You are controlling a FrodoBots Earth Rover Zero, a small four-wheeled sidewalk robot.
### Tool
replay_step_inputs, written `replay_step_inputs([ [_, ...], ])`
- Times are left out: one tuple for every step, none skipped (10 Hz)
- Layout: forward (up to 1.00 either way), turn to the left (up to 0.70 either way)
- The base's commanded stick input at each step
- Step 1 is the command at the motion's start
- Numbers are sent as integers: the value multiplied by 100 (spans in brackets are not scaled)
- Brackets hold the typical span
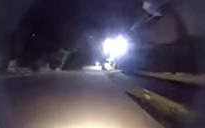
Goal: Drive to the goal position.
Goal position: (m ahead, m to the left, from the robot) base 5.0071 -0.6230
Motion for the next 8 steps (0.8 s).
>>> replay_step_inputs([
  [70,0],
  [70,0],
  [70,0],
  [70,0],
  [70,0],
  [70,0],
  [70,0],
  [70,0],
])
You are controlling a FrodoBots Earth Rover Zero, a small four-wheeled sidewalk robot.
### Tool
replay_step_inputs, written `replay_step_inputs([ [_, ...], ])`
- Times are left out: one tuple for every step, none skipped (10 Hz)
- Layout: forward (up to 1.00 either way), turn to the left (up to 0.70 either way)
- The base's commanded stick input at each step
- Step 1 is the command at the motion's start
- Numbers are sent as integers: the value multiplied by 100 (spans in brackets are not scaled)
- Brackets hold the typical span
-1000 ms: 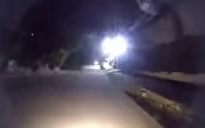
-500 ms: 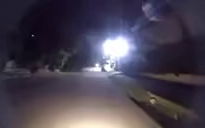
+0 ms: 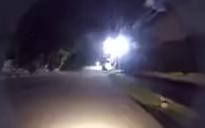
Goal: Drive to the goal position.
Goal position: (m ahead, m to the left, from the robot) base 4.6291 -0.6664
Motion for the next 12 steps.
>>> replay_step_inputs([
  [70,0],
  [70,0],
  [70,0],
  [70,0],
  [70,-2],
  [70,-21],
  [70,-35],
  [70,-35],
  [70,-30],
  [70,-8],
  [70,0],
  [70,0],
])
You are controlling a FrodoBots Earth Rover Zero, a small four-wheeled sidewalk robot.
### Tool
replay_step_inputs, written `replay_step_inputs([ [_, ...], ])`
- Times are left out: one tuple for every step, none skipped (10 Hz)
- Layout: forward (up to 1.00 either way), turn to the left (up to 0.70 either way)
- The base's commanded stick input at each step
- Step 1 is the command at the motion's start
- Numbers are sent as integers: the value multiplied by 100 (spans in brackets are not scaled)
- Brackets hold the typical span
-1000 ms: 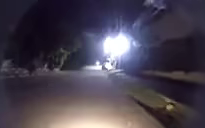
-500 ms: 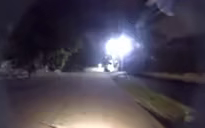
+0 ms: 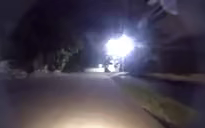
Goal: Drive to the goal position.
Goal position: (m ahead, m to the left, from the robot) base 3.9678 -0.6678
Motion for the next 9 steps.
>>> replay_step_inputs([
  [70,-18],
  [70,-35],
  [70,-35],
  [70,-35],
  [70,-26],
  [70,0],
  [70,0],
  [70,0],
  [70,0],
])
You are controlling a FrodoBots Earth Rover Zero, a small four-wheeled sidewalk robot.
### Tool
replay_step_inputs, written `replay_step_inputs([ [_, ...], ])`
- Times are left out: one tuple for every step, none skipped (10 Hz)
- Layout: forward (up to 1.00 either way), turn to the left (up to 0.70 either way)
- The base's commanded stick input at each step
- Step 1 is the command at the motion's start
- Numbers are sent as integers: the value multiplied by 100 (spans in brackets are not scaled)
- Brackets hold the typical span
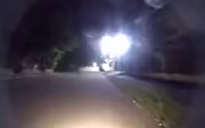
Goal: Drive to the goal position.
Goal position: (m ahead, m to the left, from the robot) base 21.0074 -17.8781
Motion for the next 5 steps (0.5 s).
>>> replay_step_inputs([
  [70,0],
  [70,0],
  [70,0],
  [70,0],
  [70,0],
])
